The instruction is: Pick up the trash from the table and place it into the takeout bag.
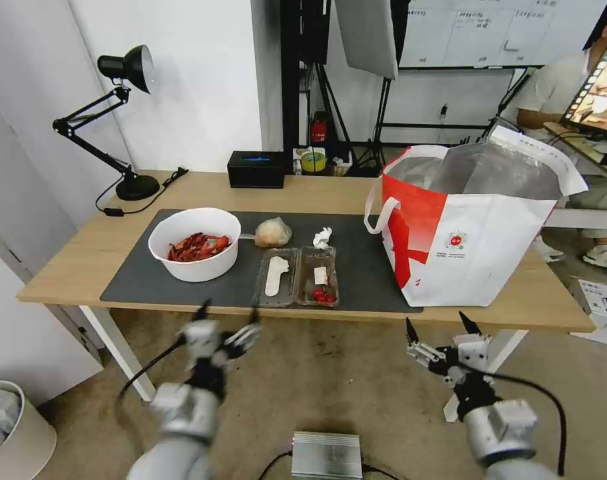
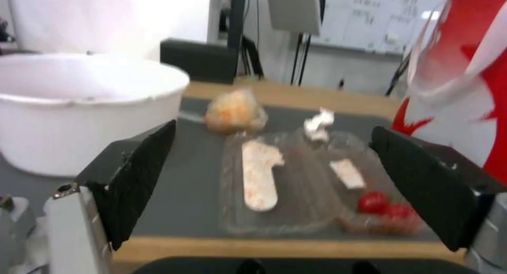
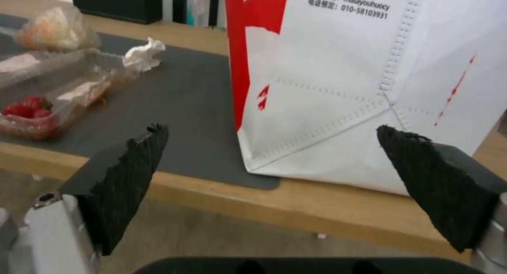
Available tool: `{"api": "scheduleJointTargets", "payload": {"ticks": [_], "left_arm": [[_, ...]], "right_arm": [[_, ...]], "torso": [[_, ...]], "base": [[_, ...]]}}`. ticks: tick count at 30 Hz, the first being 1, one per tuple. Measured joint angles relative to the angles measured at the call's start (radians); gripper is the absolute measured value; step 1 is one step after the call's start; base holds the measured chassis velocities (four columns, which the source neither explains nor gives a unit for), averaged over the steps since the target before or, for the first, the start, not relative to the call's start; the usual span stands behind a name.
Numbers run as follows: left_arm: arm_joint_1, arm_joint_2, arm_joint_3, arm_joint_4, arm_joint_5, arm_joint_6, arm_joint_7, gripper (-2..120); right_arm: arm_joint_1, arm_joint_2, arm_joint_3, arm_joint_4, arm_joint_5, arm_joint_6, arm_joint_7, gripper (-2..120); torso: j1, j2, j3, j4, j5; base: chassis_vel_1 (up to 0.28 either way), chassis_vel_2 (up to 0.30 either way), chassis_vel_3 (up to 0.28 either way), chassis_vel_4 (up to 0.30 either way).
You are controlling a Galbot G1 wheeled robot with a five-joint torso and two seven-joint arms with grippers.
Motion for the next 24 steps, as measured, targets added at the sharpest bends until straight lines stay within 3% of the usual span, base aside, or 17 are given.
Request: {"api": "scheduleJointTargets", "payload": {"ticks": [10, 24], "left_arm": [[0.005, -0.001, 0.001, 0.002, -0.005, -0.032, 0.01, 100], [0.022, 0.0, 0.007, 0.009, -0.031, -0.006, 0.011, 100]], "right_arm": [[0.0, 0.004, -0.004, -0.006, -0.003, 0.009, 0.0, 100], [-0.006, 0.009, -0.011, -0.003, -0.009, 0.012, -0.002, 100]], "torso": [[0.0, 0.0, 0.0, 0.0, -0.0003], [0.0, 0.0, 0.0, 0.0, -0.0004]], "base": [[0.0, 0.0, 0.0, 0.0], [0.0, 0.0, 0.0, 0.0]]}}
